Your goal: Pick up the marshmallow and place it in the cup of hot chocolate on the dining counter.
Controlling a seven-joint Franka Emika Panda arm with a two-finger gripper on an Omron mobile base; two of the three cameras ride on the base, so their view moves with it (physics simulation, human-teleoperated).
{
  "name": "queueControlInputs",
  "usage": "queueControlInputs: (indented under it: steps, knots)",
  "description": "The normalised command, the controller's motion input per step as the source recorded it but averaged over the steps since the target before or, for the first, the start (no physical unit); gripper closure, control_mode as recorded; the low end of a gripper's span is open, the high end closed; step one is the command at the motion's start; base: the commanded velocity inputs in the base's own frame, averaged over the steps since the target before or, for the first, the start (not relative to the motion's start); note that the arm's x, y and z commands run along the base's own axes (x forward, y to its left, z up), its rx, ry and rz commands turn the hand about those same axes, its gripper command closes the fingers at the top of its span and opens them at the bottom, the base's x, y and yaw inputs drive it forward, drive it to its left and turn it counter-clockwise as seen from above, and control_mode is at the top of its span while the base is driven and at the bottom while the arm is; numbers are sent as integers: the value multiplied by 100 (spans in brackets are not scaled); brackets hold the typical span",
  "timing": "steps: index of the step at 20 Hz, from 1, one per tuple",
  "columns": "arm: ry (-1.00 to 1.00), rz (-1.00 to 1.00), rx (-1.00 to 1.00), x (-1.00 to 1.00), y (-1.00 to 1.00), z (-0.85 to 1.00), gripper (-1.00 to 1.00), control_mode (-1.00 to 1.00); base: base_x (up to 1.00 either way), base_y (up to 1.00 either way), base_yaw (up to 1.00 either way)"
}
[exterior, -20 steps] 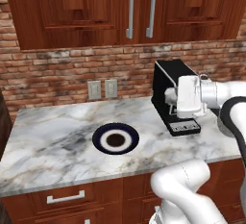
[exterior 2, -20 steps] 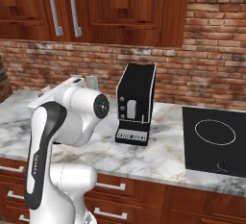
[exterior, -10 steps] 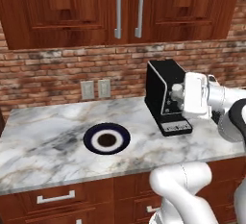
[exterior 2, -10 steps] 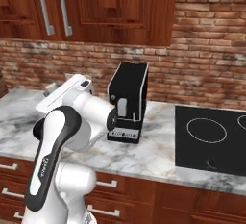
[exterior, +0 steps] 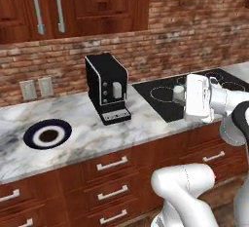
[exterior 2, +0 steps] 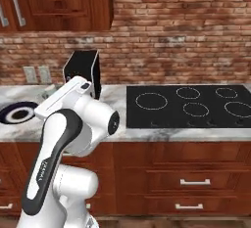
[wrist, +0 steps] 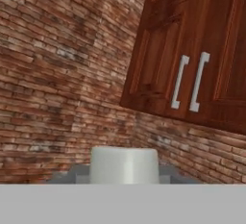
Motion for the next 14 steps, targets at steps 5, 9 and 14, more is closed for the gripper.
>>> queueControlInputs:
  steps: [5, 9, 14]
  knots:
    - [0, 0, 0, 0, 0, 0, 100, 100, -2, -13, -92]
    - [0, 0, 0, 0, 0, 0, 100, 100, 0, -9, -95]
    - [0, 0, 0, 0, 0, 0, 100, 100, 3, -10, -88]
